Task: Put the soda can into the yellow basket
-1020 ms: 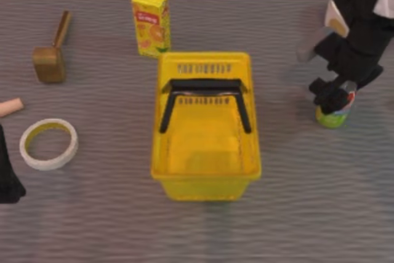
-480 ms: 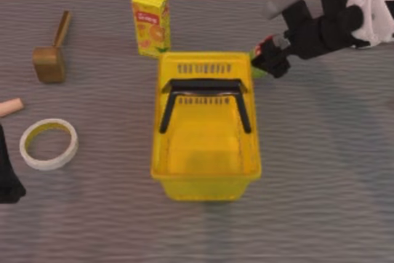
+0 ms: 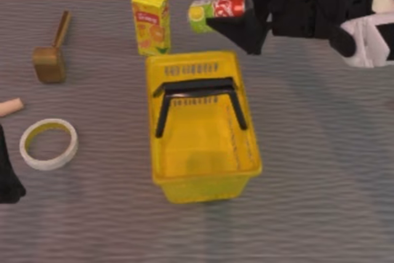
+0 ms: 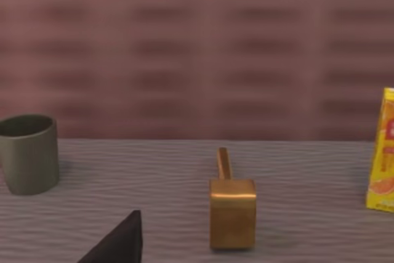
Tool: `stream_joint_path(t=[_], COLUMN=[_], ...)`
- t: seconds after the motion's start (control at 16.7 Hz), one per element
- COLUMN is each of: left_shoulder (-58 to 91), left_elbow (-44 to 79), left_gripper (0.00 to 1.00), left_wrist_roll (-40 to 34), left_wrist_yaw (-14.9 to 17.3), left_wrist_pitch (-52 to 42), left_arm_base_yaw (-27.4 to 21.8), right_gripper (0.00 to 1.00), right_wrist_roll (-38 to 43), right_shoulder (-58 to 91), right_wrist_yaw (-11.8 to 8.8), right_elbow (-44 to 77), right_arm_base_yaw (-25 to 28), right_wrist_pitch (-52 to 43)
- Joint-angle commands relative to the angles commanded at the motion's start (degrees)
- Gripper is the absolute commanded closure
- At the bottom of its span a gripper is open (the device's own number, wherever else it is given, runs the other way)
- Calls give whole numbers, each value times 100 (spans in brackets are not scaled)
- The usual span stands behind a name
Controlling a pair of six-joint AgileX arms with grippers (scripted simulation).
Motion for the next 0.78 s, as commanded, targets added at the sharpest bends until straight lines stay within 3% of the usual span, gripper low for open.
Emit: stream_joint_path(t=[0.18, 0.36, 0.78], left_shoulder=[0, 0, 0], left_elbow=[0, 0, 0], left_gripper=[0, 0, 0], left_wrist_roll=[0, 0, 0], left_wrist_yaw=[0, 0, 0], left_wrist_pitch=[0, 0, 0], left_arm_base_yaw=[0, 0, 0], right_gripper=[100, 100, 100], right_wrist_roll=[358, 550, 588], right_shoulder=[-174, -320, -314], right_wrist_yaw=[-721, -1147, -1230], right_elbow=[-249, -385, -391], right_arm_base_yaw=[74, 117, 97], right_wrist_pitch=[1162, 1792, 1915])
